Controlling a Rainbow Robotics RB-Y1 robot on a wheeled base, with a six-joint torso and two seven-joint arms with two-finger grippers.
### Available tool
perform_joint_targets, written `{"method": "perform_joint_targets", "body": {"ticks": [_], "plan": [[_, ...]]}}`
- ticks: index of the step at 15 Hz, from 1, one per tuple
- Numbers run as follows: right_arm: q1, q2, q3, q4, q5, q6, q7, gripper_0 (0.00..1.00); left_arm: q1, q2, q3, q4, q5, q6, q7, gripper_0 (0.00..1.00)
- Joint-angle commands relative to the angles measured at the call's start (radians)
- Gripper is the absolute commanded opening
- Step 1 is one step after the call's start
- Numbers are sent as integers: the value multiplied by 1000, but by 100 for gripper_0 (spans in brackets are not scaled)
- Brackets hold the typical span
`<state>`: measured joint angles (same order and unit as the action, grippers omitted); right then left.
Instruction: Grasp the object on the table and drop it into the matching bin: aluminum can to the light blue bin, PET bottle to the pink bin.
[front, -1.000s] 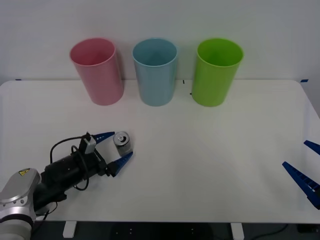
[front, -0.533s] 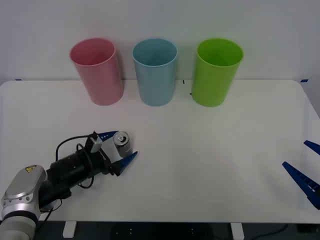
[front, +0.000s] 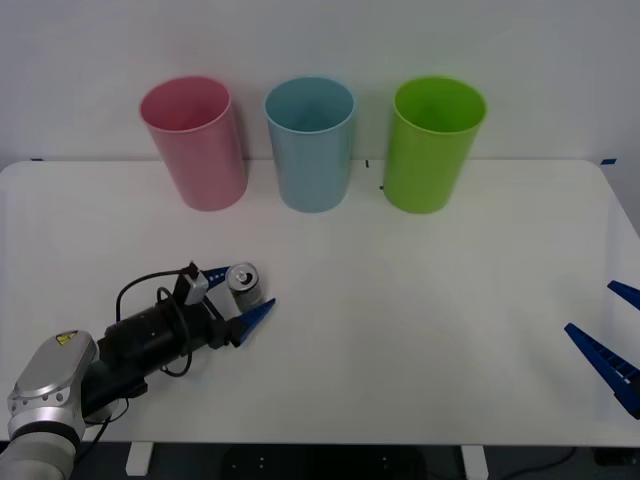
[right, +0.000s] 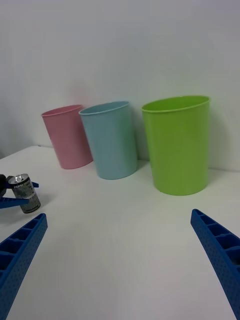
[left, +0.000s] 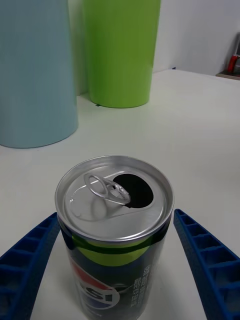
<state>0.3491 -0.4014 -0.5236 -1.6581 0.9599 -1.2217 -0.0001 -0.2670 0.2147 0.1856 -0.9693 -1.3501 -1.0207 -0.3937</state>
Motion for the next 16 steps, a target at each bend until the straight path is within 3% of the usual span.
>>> {"method": "perform_joint_targets", "body": {"ticks": [1, 11, 16], "plan": [[0, 0, 0, 0, 0, 0, 0, 100, 2, 0, 0, 0, 5, 2, -4, 0], [0, 0, 0, 0, 0, 0, 0, 100, 5, 0, 9, -2, 29, 10, 4, 0], [0, 0, 0, 0, 0, 0, 0, 100, 14, 2, 11, -71, 85, 10, 46, 0]]}}
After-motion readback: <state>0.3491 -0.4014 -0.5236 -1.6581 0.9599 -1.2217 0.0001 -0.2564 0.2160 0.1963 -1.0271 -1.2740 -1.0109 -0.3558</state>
